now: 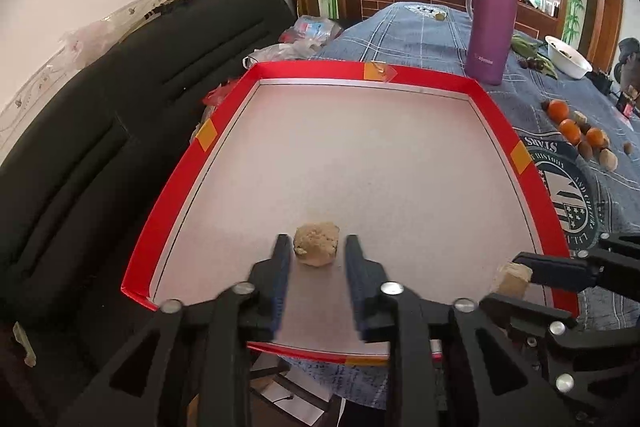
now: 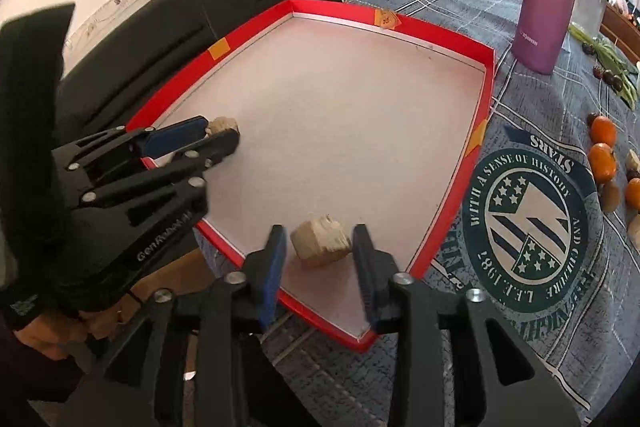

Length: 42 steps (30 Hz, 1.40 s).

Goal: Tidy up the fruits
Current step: 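Carry both pale cubes to the red-rimmed tray and open both grippers, then return to the table and grasp an orange with the right gripper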

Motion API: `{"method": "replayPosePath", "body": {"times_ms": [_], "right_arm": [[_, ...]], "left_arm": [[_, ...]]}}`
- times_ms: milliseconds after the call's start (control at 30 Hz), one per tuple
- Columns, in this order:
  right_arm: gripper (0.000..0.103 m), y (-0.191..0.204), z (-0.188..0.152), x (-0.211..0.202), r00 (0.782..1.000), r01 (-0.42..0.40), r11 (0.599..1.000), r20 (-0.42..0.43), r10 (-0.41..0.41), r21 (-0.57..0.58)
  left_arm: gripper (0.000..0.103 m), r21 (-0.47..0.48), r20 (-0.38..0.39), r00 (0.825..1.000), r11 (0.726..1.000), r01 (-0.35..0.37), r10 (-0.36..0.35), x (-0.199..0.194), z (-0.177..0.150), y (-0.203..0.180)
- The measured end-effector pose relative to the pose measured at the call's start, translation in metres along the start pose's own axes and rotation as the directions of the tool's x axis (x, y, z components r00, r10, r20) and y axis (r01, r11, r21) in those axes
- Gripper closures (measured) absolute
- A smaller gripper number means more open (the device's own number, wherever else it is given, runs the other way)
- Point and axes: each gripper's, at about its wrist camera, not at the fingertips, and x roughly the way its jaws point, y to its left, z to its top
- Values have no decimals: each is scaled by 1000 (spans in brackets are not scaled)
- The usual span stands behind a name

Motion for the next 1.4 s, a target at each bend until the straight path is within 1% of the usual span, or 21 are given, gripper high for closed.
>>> {"method": "replayPosePath", "body": {"times_ms": [33, 67, 100, 133, 167, 233, 333, 433, 500, 567, 633, 800, 900, 967, 1067, 1200, 1233, 1267, 1300, 1333, 1400], "right_arm": [[54, -4, 0, -5, 1000, -9, 1000, 20, 9, 7], [51, -6, 0, -11, 999, -12, 1000, 43, 11, 13], [50, -10, -1, -20, 997, -15, 1000, 74, 13, 23], [48, -14, -2, -28, 995, -18, 999, 98, 15, 32], [46, -22, -3, -37, 992, -22, 999, 128, 16, 49], [43, -38, -5, -49, 986, -20, 997, 165, 6, 81], [41, -72, -12, -69, 977, 6, 989, 209, -37, 151], [41, -111, -24, -85, 968, 24, 969, 236, -84, 245], [41, -142, -31, -95, 962, 39, 948, 245, -122, 316], [41, -168, -36, -104, 954, 53, 930, 257, -155, 363], [41, -184, -35, -111, 947, 76, 922, 262, -186, 379], [41, -212, -14, -114, 944, 140, 932, 240, -228, 335], [41, -225, 6, -103, 943, 182, 934, 214, -254, 307], [41, -233, 19, -92, 942, 215, 927, 185, -280, 307], [41, -250, 25, -79, 943, 244, 913, 141, -303, 326], [42, -267, 22, -66, 959, 208, 914, 113, -261, 349], [44, -268, 20, -61, 962, 209, 914, 93, -256, 348], [46, -269, 18, -56, 957, 248, 911, 65, -284, 331], [47, -267, 19, -55, 952, 267, 915, 67, -300, 303], [47, -265, 17, -55, 953, 267, 921, 67, -297, 285], [51, -267, 15, -57, 956, 254, 925, 71, -285, 284]], "left_arm": [[53, -4, 8, 1000, 1000, -5, 5, -3, 0, 0], [44, -4, 19, 1000, 1000, -6, 6, -5, 1, -1], [41, -2, 33, 999, 1000, -8, 8, -8, 2, -2], [35, 1, 45, 999, 1000, -9, 9, -11, 2, -3], [32, 2, 55, 998, 1000, -7, 7, -14, 4, -6], [30, 17, 78, 997, 1000, 16, -17, -21, 6, -13], [24, 46, 100, 994, 998, 48, -52, -30, 9, -28], [24, 100, 118, 988, 991, 88, -100, -38, 12, -49], [24, 129, 115, 986, 986, 110, -125, -40, 14, -62], [24, 165, 106, 983, 978, 130, -148, -41, 18, -79], [24, 191, 97, 982, 971, 143, -164, -42, 21, -92], [24, 237, 112, 975, 958, 159, -189, -48, 35, -120], [24, 255, 124, 975, 955, 151, -187, -47, 47, -135], [24, 261, 111, 977, 954, 149, -183, -41, 56, -144], [24, 259, 85, 980, 954, 153, -181, -33, 64, -152], [24, 275, 69, 983, 951, 145, -170, -25, 67, -165], [24, 281, 64, 984, 949, 144, -168, -23, 68, -168], [24, 290, 56, 984, 946, 144, -167, -20, 69, -174], [24, 295, 53, 985, 945, 143, -165, -18, 70, -178], [24, 300, 51, 985, 944, 140, -162, -16, 72, -183], [24, 310, 48, 986, 941, 135, -157, -11, 76, -193]]}}
